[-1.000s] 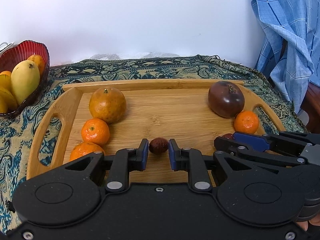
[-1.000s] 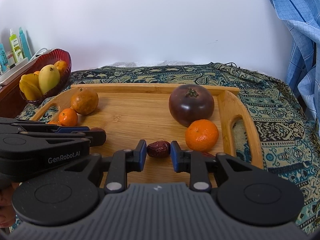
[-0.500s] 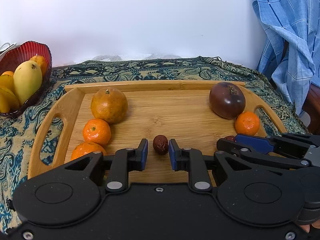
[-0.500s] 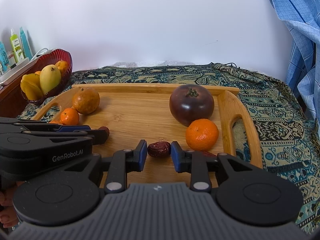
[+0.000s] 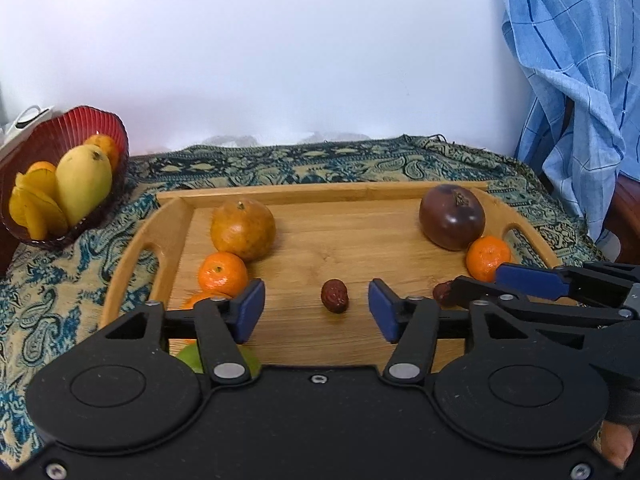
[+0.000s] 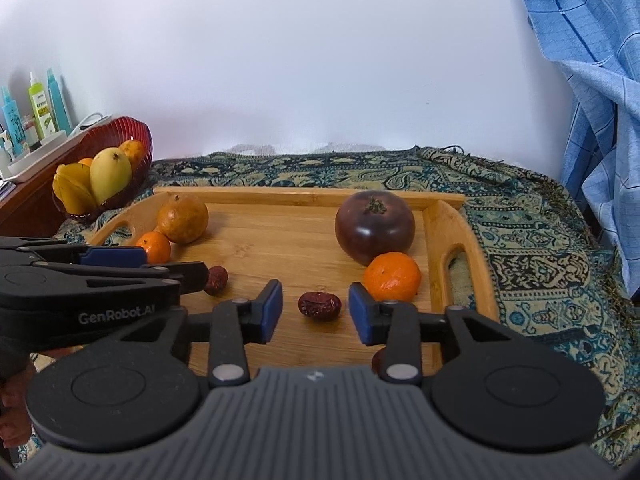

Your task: Organize fruits

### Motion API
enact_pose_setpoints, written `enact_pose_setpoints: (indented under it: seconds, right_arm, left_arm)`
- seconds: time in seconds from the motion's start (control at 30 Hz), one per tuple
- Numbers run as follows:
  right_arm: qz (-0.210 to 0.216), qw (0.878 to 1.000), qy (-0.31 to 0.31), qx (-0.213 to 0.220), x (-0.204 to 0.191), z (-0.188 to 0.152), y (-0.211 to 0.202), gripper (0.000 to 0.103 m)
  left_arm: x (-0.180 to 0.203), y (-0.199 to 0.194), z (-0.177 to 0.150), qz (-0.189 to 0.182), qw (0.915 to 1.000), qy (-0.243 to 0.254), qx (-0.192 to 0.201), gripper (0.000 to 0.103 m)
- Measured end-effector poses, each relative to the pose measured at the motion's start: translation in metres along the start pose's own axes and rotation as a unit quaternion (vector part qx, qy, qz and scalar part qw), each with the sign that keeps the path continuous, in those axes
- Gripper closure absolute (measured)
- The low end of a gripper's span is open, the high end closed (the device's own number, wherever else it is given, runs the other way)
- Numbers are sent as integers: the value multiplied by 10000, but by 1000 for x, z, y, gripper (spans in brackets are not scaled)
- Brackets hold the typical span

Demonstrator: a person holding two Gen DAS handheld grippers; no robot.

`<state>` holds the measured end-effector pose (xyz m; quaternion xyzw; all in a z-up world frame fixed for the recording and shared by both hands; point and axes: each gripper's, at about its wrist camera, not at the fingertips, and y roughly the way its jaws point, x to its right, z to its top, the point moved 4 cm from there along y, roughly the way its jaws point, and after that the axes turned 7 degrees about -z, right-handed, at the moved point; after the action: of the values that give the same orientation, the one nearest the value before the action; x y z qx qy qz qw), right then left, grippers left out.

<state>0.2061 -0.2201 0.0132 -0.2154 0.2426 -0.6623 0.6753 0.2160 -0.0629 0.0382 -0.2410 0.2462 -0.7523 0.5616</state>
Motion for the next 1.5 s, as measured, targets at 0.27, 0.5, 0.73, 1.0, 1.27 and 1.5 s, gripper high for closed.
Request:
enact_pose_setpoints:
  seconds: [0.27, 0.5, 0.73, 1.0, 1.27, 1.5]
  right_arm:
    - [-101, 9998, 0, 141, 3, 2, -14, 35]
    - [-147, 9997, 73, 204, 6, 0, -25, 26]
    - [-212, 9993, -66, 298, 0, -4, -38, 24]
    - [-234, 9991, -45, 345, -4, -12, -48, 22]
    - [-294, 9983, -125, 493, -10, -22, -64, 20]
    - [-362, 9975, -208, 565, -14, -34, -75, 19]
  left_arm:
    - [-5, -18, -2, 96, 9999, 60, 130, 28]
    - [-12, -34, -7, 144, 9997, 66, 201, 11]
    - [-16, -47, -16, 247, 9994, 83, 228, 4]
    - [-18, -59, -26, 228, 9994, 51, 241, 3]
    - [-21, -72, -42, 155, 9996, -108, 230, 3]
    - [-27, -81, -59, 181, 9993, -270, 200, 3]
